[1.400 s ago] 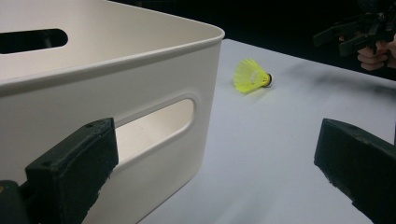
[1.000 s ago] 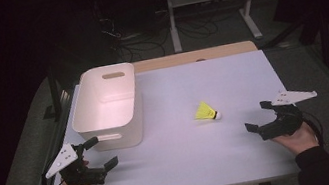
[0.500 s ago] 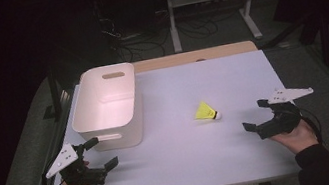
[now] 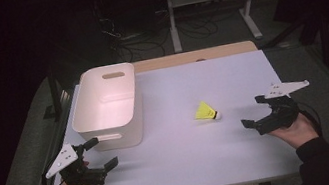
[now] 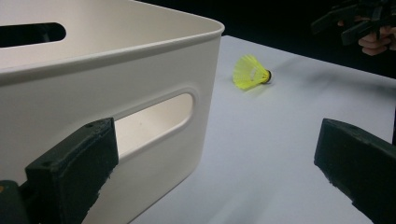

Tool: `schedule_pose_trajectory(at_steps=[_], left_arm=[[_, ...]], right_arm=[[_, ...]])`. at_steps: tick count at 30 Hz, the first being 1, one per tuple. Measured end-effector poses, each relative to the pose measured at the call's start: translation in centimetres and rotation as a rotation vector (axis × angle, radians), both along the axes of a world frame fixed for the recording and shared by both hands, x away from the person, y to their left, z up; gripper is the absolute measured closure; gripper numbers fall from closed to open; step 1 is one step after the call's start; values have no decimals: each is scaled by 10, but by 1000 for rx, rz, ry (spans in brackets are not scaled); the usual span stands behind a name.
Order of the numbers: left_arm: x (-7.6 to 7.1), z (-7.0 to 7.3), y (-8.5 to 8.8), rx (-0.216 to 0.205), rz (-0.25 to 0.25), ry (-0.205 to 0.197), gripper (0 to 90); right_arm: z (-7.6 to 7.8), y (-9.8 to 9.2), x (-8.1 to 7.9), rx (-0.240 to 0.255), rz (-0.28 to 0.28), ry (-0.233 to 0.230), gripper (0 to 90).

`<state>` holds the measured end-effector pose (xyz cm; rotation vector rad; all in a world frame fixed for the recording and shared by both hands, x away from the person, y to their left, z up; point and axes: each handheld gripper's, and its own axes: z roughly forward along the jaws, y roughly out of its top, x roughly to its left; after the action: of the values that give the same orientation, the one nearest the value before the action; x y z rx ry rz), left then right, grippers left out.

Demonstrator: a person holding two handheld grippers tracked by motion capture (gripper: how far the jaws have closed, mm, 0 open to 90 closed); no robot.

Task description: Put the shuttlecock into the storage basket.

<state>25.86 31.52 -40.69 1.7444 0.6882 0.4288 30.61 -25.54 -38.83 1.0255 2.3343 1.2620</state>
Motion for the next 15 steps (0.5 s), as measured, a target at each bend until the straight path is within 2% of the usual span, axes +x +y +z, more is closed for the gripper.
schedule_pose_trajectory(at_steps=[15], left_arm=[[0,0,0,-1,-1,2,0]], right_arm=[[15,5,11,-32,29,8,0]])
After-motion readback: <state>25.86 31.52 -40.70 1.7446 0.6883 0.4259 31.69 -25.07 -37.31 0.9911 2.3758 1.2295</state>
